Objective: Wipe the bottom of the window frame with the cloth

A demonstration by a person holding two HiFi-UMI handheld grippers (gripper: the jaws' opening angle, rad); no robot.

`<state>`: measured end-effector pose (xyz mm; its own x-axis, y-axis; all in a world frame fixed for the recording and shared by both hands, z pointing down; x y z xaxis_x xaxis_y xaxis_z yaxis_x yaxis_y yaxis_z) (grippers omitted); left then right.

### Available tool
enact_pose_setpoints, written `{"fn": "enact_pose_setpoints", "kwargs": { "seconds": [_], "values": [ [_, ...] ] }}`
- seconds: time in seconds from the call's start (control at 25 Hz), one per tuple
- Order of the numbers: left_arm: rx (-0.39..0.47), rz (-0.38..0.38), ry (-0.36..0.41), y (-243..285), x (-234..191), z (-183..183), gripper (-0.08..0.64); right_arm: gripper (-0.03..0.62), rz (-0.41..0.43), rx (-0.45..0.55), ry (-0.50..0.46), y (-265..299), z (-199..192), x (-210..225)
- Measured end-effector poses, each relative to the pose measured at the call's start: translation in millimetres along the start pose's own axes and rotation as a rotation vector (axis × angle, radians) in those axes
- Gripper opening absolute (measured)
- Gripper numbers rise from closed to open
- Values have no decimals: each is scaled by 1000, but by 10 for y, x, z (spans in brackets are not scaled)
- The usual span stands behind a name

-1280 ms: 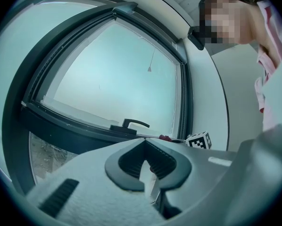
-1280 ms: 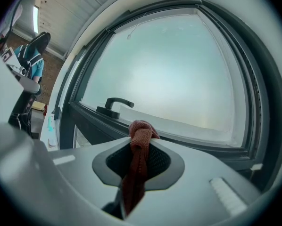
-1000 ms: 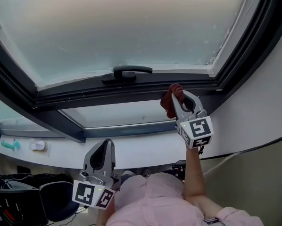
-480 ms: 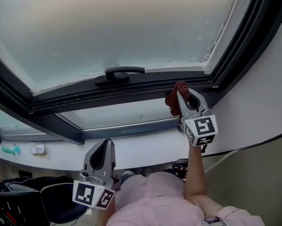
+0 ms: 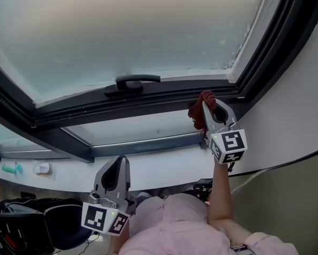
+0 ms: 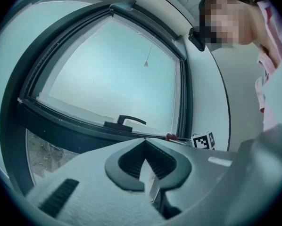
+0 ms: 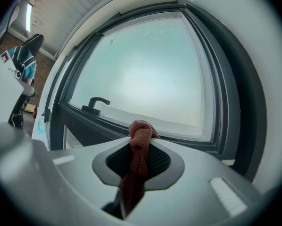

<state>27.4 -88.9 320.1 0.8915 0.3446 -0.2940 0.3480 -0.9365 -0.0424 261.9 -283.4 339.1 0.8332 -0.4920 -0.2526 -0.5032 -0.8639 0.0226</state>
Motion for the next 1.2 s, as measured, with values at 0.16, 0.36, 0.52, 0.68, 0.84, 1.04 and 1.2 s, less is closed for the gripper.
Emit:
{"fn": "enact_pose_setpoints", "kwargs": {
  "seconds": [0.16,0.36,0.52,0.68,0.84,1.04,1.2],
  "values": [
    [0,-1,0,3,42,1,0,55,-17,-2,3,-28,-24,91],
    [-1,5,1,-7,76,-11,0,57,-75,-14,21,-117,-97,333],
    [0,-4,4,31,151,-42,0,57,-107,-17,32,-166,-149,481],
    [-12,-24,-6,82,146,-34,0,57,-139,-37,37,-196,-160,563],
    [-19,-28,-11,115,157,-39,0,57,-163,-42,47,-233,-180,644],
    [-17,-30,-9,151,179,-38,0,57,-171,-37,54,-256,-202,692],
    [-18,-25,-11,167,171,-43,0,57,-205,-44,60,-299,-229,799]
  ]
}}
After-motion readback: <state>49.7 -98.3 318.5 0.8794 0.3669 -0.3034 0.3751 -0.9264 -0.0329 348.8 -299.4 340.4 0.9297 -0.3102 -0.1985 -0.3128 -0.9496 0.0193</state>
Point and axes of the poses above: the fingertips, and each gripper's own axes: y forward along the fingers, x to its right, z out of its top, the point moved 2 cm from there along -y, backward along the fingers, and after that the axes turned 4 degrees about -y, right-handed, at the moved point
